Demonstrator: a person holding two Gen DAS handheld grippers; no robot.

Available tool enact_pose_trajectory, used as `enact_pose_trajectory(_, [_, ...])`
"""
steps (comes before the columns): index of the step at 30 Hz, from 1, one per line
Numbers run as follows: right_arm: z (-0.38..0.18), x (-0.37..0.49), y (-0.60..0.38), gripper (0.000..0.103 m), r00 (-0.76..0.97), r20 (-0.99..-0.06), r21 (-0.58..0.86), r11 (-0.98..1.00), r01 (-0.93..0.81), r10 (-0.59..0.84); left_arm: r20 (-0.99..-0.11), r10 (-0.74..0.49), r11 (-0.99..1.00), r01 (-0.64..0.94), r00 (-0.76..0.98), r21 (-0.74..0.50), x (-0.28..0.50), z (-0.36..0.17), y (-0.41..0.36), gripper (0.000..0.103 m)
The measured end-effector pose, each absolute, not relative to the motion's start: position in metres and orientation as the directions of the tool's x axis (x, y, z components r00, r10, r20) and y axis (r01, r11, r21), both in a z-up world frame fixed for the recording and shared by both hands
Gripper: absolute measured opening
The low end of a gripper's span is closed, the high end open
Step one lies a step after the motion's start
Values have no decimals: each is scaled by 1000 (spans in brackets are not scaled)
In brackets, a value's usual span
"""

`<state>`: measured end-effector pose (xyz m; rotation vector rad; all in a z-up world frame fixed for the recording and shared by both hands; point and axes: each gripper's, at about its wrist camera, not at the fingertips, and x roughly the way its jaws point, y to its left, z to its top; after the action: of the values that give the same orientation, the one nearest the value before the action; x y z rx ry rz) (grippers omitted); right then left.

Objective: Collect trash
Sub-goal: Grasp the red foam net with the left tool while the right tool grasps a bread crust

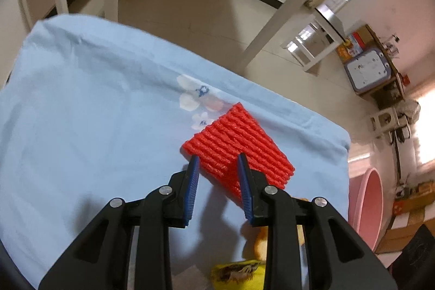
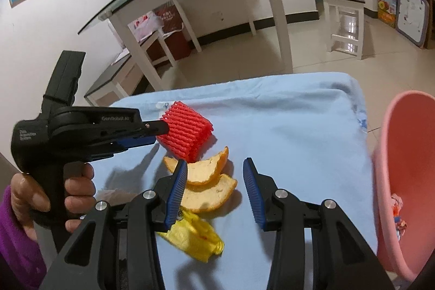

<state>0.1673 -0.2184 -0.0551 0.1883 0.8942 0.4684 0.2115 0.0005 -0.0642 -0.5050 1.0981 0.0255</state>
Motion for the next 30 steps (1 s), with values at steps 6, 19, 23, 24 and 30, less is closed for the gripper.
enact_pose_trajectory(6, [-71, 192, -210, 28, 476, -733, 372, 872, -317, 486, -832, -247, 857, -290, 497, -427, 215, -68, 3, 29])
enact_pose_trajectory(19, [-53, 180, -227, 4, 539, -675, 413, 863, -290, 504, -766, -248, 887, -179, 593, -426, 202, -38, -3, 0])
enact_pose_trajectory(23, [-36, 164, -246, 4, 588, -641, 421, 867, -267, 493, -742, -273, 883, -146, 613, -445, 191, -22, -6, 0])
enact_pose_trajectory(24, [-33, 160, -250, 4, 599, -634, 421, 868, -263, 489, -737, -274, 883, -142, 618, -448, 189, -20, -5, 0])
enact_pose_trajectory(30, [-21, 139, -277, 4, 644, -611, 427, 877, -222, 460, -781, -291, 852, -222, 553, -475, 204, -36, -9, 48])
